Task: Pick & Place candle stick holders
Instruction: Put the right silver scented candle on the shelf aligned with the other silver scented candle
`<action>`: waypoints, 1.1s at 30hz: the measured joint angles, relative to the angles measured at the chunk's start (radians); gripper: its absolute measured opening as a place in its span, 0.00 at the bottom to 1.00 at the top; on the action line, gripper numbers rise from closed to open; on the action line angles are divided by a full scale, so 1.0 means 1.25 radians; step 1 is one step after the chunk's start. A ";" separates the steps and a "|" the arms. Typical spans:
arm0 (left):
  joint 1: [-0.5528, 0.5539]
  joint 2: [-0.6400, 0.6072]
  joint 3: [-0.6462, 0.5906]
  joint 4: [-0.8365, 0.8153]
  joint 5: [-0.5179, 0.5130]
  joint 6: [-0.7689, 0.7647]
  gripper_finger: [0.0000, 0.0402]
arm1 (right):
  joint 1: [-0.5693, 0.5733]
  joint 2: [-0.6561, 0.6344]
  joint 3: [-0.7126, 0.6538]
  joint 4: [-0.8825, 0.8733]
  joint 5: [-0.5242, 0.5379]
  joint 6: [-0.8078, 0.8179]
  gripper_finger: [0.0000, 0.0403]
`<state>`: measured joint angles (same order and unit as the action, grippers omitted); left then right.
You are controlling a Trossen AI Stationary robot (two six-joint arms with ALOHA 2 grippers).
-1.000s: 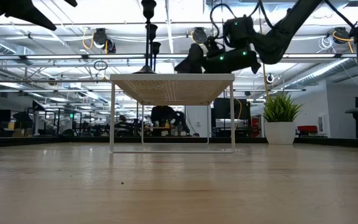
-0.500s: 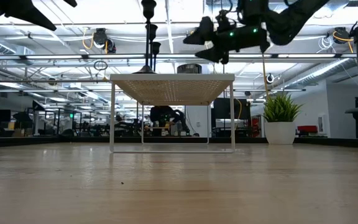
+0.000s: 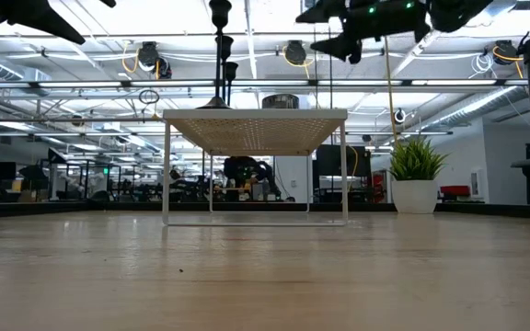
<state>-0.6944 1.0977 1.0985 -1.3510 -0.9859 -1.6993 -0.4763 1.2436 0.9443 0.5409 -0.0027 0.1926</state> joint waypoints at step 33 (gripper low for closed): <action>0.074 -0.011 0.000 0.223 0.000 0.412 0.97 | 0.228 -0.288 0.000 -0.596 0.063 0.004 0.96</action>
<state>-0.6015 1.0836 1.0985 -1.0721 -0.9861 -1.1842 -0.1919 0.8833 0.9443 -0.2041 0.0759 0.1974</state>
